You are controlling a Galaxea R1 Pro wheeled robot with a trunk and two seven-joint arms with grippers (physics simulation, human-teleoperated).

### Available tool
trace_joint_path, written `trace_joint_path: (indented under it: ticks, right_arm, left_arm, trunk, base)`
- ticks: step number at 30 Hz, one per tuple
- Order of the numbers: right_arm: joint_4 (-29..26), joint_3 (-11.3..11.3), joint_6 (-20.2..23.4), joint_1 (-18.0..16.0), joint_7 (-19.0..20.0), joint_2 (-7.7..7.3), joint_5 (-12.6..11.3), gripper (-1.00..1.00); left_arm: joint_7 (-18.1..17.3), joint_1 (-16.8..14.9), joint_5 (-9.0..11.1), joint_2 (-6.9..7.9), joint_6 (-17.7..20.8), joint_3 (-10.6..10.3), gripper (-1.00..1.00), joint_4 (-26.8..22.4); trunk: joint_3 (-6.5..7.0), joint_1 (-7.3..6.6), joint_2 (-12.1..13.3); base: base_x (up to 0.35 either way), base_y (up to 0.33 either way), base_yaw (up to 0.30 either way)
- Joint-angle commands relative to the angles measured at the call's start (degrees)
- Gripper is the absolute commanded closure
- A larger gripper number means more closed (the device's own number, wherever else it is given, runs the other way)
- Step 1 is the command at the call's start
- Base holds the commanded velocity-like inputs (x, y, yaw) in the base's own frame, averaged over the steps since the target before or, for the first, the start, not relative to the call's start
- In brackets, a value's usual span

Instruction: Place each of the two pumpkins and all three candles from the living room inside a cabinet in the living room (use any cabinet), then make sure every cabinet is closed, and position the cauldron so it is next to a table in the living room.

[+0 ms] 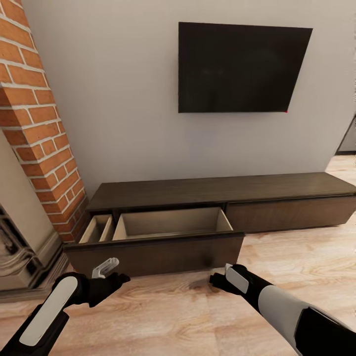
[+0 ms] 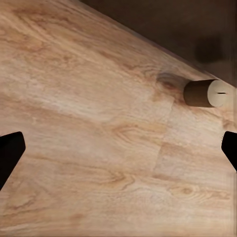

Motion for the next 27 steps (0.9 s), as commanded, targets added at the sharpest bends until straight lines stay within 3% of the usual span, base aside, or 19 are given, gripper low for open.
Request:
trace_joint_path:
  ticks: [1, 13, 17, 27]
  right_arm:
    - [-0.21, 0.33, 0.1, -0.02, -0.39, -0.08, -0.4, -1.0]
    - [-0.29, 0.25, -0.48, -0.03, -0.71, 0.02, -0.4, -1.0]
    - [-0.24, 0.13, -0.45, -0.03, -0.85, 0.04, -0.4, -1.0]
    - [-0.34, 0.44, -0.65, -0.03, -5.29, 0.13, -0.28, -1.0]
  left_arm:
    - [0.6, -0.06, 0.5, 0.04, -0.01, -0.08, -1.0, -0.08]
    - [0.6, 0.03, 0.55, 0.14, -0.01, -0.01, -1.0, -0.08]
    - [0.6, 0.05, 0.62, 0.14, 0.02, 1.24, -1.0, -0.05]
    - [0.6, 0.12, 0.55, 0.14, 0.69, 1.89, -1.0, -0.06]
  trunk:
    - [-0.06, -0.01, -0.03]
    - [-0.06, -0.01, -0.03]
    - [-0.06, -0.01, -0.03]
    - [-0.06, -0.01, -0.03]
  base:
    - [0.0, -0.294, 0.0]
    - [0.048, -0.24, 0.0]
    - [-0.13, -0.064, 0.0]
    - [-0.088, -0.093, 0.0]
